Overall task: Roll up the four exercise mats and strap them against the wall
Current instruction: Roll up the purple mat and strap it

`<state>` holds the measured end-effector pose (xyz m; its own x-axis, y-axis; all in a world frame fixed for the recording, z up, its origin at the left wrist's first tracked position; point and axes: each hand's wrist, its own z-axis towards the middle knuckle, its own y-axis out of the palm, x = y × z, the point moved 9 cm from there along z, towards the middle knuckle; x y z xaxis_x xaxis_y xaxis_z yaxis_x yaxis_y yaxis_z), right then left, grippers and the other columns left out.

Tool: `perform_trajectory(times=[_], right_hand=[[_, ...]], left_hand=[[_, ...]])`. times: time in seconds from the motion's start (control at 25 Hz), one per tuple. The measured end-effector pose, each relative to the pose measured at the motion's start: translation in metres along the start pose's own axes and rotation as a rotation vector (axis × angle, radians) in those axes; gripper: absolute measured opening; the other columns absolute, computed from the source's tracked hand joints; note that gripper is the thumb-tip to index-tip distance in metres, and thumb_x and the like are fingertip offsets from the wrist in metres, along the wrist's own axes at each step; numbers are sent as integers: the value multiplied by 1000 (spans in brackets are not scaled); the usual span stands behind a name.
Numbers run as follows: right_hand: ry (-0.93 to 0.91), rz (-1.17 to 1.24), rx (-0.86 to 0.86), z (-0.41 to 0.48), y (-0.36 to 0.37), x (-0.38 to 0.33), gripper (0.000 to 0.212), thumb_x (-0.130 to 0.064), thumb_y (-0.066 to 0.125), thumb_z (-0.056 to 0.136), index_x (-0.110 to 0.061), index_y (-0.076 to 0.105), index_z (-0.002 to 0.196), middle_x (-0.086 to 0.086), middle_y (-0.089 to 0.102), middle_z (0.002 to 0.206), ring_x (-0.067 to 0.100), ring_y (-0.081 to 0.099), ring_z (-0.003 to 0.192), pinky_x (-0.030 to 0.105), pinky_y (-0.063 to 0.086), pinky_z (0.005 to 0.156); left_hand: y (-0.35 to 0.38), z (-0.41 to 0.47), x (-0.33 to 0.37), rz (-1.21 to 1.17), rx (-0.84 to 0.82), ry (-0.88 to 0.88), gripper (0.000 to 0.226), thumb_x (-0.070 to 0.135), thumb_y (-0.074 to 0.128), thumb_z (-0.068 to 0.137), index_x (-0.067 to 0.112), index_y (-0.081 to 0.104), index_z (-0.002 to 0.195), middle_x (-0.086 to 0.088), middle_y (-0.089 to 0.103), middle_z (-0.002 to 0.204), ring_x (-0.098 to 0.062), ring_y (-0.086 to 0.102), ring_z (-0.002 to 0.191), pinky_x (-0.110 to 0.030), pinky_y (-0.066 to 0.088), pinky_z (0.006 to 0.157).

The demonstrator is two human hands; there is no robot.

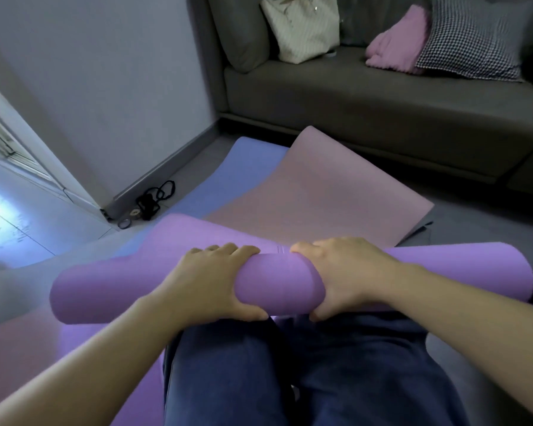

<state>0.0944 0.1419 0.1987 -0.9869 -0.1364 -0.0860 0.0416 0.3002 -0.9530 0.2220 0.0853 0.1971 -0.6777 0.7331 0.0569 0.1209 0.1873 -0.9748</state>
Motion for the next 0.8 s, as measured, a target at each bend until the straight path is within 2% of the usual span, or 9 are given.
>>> perform_trajectory(times=[0.08, 0.2, 0.32, 0.44, 0.52, 0.6, 0.64, 0.72, 0.8], right_hand=[[-29, 32, -109, 8, -8, -3, 72, -61, 77, 53, -35, 41, 110, -8, 60, 96, 21, 57, 81, 31, 44, 63], [-31, 167, -232, 8, -33, -7, 75, -54, 85, 51, -40, 46, 114, -11, 56, 98, 14, 58, 83, 35, 55, 71], [-59, 218, -334, -8, -34, -14, 71, -53, 87, 53, -43, 48, 111, -15, 56, 102, 10, 58, 89, 29, 54, 71], [-96, 227, -429, -21, -7, -30, 56, -52, 87, 55, -43, 45, 91, -19, 52, 90, 7, 55, 84, 24, 48, 64], [-90, 249, -462, -23, 14, -33, 59, -53, 86, 56, -41, 45, 97, -19, 53, 91, 10, 56, 90, 28, 51, 73], [-47, 281, -432, -28, 17, -27, 71, -55, 84, 57, -42, 45, 115, -20, 55, 104, 11, 55, 101, 31, 51, 85], [-35, 253, -375, -33, 14, -24, 81, -58, 81, 59, -44, 39, 127, -19, 53, 114, 11, 53, 107, 31, 48, 91], [-56, 68, -177, -44, -1, -24, 99, -63, 72, 66, -41, 17, 145, -13, 41, 132, 13, 42, 121, 31, 39, 100], [-90, -129, -43, -57, -1, -35, 109, -65, 67, 69, -33, 1, 150, -4, 29, 143, 19, 32, 129, 36, 31, 107]], left_hand=[[-8, -10, 1, -18, 59, -5, 90, 87, 46, 51, 45, 35, 130, 18, 55, 120, -12, 54, 107, -31, 41, 87], [-35, -15, -9, -132, 4, -37, 84, 86, 50, 50, 47, 39, 124, 21, 57, 113, -10, 54, 100, -32, 43, 82], [-38, -31, -7, -185, -109, -29, 79, 85, 56, 51, 50, 41, 120, 21, 57, 101, -9, 54, 92, -31, 45, 81], [-12, -47, 6, -199, -196, -17, 78, 86, 56, 52, 50, 39, 119, 19, 58, 99, -10, 53, 89, -31, 45, 79], [9, -51, 12, -233, -255, -25, 73, 81, 62, 56, 47, 42, 119, 19, 55, 93, -10, 53, 88, -30, 43, 77], [17, -49, 9, -301, -307, -58, 66, 77, 64, 60, 46, 46, 116, 21, 54, 93, -9, 54, 89, -28, 43, 78], [21, -45, 7, -329, -341, -58, 64, 77, 63, 61, 44, 48, 114, 23, 54, 96, -8, 54, 92, -28, 43, 81], [27, -35, 2, -347, -418, -26, 59, 77, 61, 66, 41, 50, 111, 23, 55, 103, -7, 53, 99, -27, 41, 89], [28, -28, -2, -345, -515, -45, 60, 77, 56, 69, 37, 51, 114, 20, 53, 109, -8, 51, 103, -27, 38, 94]])
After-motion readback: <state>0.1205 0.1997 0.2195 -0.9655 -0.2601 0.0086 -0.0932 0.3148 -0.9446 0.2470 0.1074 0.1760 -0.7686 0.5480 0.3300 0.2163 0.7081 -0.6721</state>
